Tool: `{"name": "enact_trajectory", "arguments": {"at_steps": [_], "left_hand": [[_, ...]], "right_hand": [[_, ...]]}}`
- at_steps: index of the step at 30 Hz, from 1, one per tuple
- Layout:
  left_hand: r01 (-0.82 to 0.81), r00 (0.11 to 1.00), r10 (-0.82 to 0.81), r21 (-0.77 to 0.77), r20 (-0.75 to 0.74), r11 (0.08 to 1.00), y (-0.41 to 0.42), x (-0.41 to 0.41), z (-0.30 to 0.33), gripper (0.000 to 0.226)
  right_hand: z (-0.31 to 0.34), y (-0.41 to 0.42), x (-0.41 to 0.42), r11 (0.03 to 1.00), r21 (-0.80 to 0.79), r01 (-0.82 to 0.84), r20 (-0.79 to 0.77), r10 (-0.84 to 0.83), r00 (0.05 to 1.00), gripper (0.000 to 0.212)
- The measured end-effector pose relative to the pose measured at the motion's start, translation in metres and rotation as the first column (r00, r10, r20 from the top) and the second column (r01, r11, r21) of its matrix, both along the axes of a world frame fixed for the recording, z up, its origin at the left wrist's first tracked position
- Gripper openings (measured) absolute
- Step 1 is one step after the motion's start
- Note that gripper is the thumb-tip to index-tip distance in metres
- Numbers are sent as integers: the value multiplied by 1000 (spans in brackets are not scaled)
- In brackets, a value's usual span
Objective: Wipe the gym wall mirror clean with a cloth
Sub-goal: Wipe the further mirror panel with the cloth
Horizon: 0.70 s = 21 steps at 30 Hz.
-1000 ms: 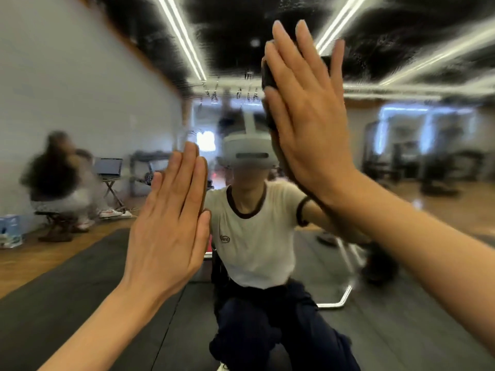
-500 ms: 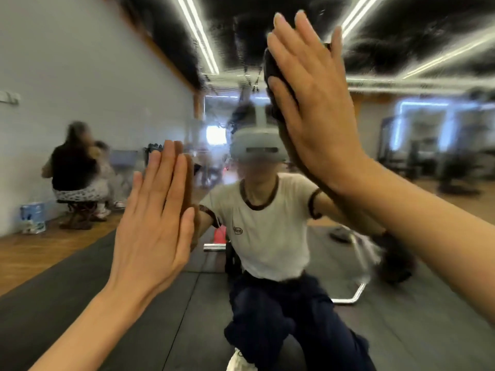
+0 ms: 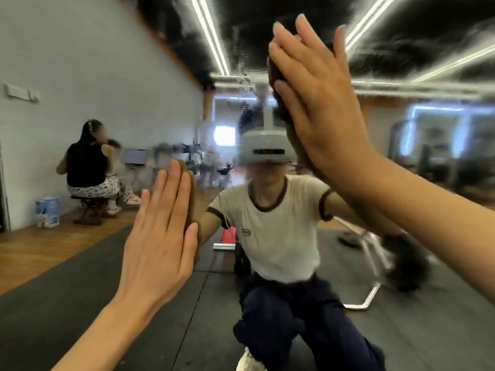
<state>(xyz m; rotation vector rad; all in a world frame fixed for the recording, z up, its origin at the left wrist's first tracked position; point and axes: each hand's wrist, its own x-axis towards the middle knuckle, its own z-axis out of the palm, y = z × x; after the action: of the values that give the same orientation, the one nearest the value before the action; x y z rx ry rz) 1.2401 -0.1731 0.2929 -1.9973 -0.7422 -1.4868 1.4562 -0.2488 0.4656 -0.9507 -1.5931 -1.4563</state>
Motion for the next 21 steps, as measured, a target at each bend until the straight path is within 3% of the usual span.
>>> {"name": "enact_trajectory", "arguments": {"at_steps": [3,6,9,11,13,15,18,21], "left_hand": [[-2,1000,2,11,2,1000,2,-1,-1,66],[2,1000,-2,24,14,1000,4,2,-1,64],[3,1000,-4,22,18,1000,4,2,-1,63],[21,1000,-21,8,7,1000,4,1,-1,64],[27,1000,-27,-2,2,1000,4,-1,-1,65],[23,1000,-23,-13,9,1000,3,-5,-2,66],[30,998,-29,-22,49,999,2,-12,-14,67],[36,998,-33,-61,56,998,1,-21,-28,66]], "right_hand": [[-57,5,-10,998,-57,22,49,-19,999,48],[-172,-14,-2,965,-232,120,323,-40,946,47],[-181,-26,9,932,-304,198,503,-19,864,46],[-130,-12,0,960,-236,152,444,-33,895,44],[-60,9,-14,993,-34,111,250,-99,963,41],[-20,19,-33,994,71,89,60,-93,994,39],[-65,25,-45,998,24,60,64,-61,996,45],[-184,-1,-34,971,-213,106,325,-32,945,52]]}}
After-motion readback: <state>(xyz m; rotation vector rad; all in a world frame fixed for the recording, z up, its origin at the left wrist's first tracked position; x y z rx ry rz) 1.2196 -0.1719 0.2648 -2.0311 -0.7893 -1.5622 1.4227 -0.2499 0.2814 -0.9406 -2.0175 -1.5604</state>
